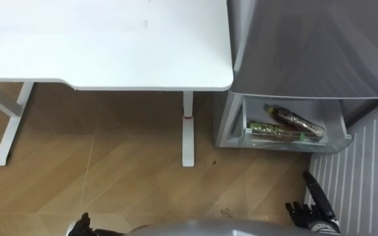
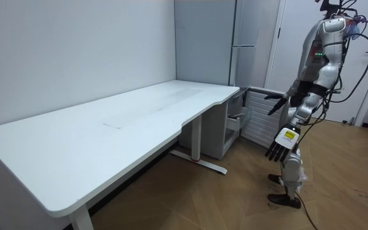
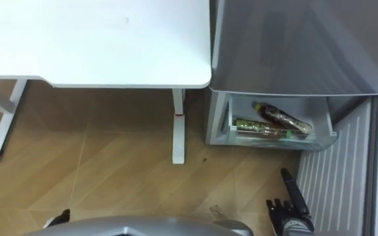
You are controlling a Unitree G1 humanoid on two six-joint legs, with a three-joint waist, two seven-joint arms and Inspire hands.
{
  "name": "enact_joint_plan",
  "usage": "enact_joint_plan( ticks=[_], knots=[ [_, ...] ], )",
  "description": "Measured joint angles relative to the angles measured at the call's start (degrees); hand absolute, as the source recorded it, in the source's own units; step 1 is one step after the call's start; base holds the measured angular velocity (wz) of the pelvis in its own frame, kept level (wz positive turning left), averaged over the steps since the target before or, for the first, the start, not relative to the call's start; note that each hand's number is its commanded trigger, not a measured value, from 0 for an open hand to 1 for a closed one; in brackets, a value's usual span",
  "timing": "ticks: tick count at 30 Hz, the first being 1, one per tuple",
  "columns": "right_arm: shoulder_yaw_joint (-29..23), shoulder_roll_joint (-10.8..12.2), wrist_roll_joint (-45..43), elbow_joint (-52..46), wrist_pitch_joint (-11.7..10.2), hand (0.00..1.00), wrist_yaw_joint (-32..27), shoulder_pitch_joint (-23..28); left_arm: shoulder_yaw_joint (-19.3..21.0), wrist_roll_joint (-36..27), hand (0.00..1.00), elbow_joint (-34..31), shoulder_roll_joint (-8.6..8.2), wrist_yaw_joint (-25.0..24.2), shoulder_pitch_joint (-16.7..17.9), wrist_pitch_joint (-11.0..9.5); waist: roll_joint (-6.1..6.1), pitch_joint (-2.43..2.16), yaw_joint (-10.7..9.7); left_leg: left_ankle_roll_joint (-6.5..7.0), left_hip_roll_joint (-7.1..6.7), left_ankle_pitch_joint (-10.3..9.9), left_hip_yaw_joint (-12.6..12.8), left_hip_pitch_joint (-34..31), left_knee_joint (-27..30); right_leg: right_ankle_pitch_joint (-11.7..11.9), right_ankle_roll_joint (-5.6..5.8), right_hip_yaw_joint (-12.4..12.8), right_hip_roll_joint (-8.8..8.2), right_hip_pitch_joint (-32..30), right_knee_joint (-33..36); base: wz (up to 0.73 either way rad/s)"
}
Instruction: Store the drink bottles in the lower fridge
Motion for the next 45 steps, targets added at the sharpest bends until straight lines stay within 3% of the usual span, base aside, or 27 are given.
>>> enact_joint_plan(
  ticks=[7, 14, 19, 20, 24, 25, 29, 34, 36, 41, 45],
  knots=[
    [-0.13, -0.17, -0.11, -0.01, -0.38, 0.0, -0.6, -0.11, 0.21, 2.69, 0.0, 0.15, 0.02, -0.04, 0.46, -0.03, 0.2, -0.05, 0.07, 0.04, -0.2, -0.02, -0.01, 0.0, 0.16, -0.14, 0.09, 0.3, 0.01, -0.32, -0.07, -0.01],
    [-4.58, -0.38, -0.6, 0.01, -0.94, 0.0, 0.25, -0.3, 2.38, 5.0, 0.0, 0.09, 0.07, -0.37, 1.83, -0.02, 0.42, -0.13, -0.06, 0.04, -0.26, -0.02, -0.21, -0.66, 0.21, -0.5, -0.04, 0.03, -0.06, -1.26, 0.47, -0.01],
    [-4.72, -0.61, -0.55, 2.21, -1.25, 0.0, 0.24, -4.03, 2.22, 4.94, 0.0, 0.53, 0.84, -0.79, -0.49, -0.02, 0.68, -0.16, -0.15, 0.13, -0.27, -0.03, -0.4, -5.43, 2.44, -0.81, -0.21, -0.06, -0.52, -6.25, 3.53, -0.01],
    [-4.75, -0.68, -0.41, 2.99, -1.27, 0.0, 0.27, -5.54, 2.2, 4.93, 0.0, 0.89, 1.25, -0.89, -1.48, -0.06, 0.53, 0.03, -0.08, 0.15, -0.27, -0.02, -0.44, -7.11, 3.52, -1.0, -0.27, -0.07, -0.67, -8.01, 4.93, 0.0],
    [-5.01, -2.08, -0.41, 7.08, -1.23, 0.0, 1.39, -10.8, 1.52, 4.95, 0.0, 2.79, 1.48, -1.85, -6.02, -0.15, 1.63, 0.57, -0.18, 0.89, -0.39, -0.6, -1.0, -14.1, 8.97, -1.8, -0.44, -0.66, -1.58, -14.67, 10.02, 0.07],
    [-5.15, -2.54, -0.27, 8.3, -1.22, 0.0, 1.99, -12.32, 1.53, 4.78, 0.0, 3.78, 1.52, -1.83, -7.6, -0.48, 1.84, 0.93, 0.08, 1.02, -0.47, -1.13, -1.14, -16.85, 11.35, -2.45, -0.57, -0.57, -1.94, -17.61, 12.75, 0.0],
    [-5.68, -3.21, 0.01, 9.39, -1.4, 0.0, 1.99, -16.49, 1.06, 4.42, 0.0, 6.13, 2.01, -1.77, -9.77, -1.44, 2.17, 1.34, 0.92, 1.22, -0.76, -4.04, -2.36, -27.79, 21.83, -5.51, -1.17, 0.15, -3.08, -29.07, 23.79, -0.02],
    [-5.6, -5.35, 0.04, 12.46, -1.73, 0.0, 2.03, -20.56, -1.36, 4.12, 0.0, 8.04, 4.4, -1.65, -11.27, -1.28, 1.55, 1.53, 1.97, 0.96, -0.97, -6.83, -3.28, -40.32, 34.04, -9.47, -1.46, 0.43, -4.54, -41.4, 36.42, 0.11],
    [-5.15, -6.8, 0.07, 12.48, -1.77, 0.0, 2.06, -21.81, -2.66, 2.75, 0.0, 8.3, 4.75, -1.65, -12.17, -0.7, 1.71, 1.5, 3.29, 0.92, -0.39, -7.91, -3.73, -46.53, 39.7, -10.44, -2.06, 0.37, -4.65, -47.04, 41.12, 0.06],
    [-1.5, -10.32, 0.25, 12.17, -1.93, 0.0, 1.6, -24.52, -6.19, 1.97, 0.0, 7.49, 5.56, -1.71, -13.38, 0.1, 1.27, 1.41, 4.6, 1.31, -0.43, -9.34, -4.16, -59.06, 50.1, -12.43, -2.8, 0.03, -6.28, -59.1, 51.62, 0.13],
    [1.4, -12.49, 1.46, 9.44, -2.02, 0.0, -0.23, -25.49, -9.25, -2.06, 0.0, 6.83, 5.95, -1.31, -14.23, 0.25, 0.59, 1.26, 5.12, 1.79, -1.21, -9.76, -4.29, -67.27, 56.45, -13.91, -3.38, 0.28, -8.36, -67.27, 58.99, 0.17]
  ],
)
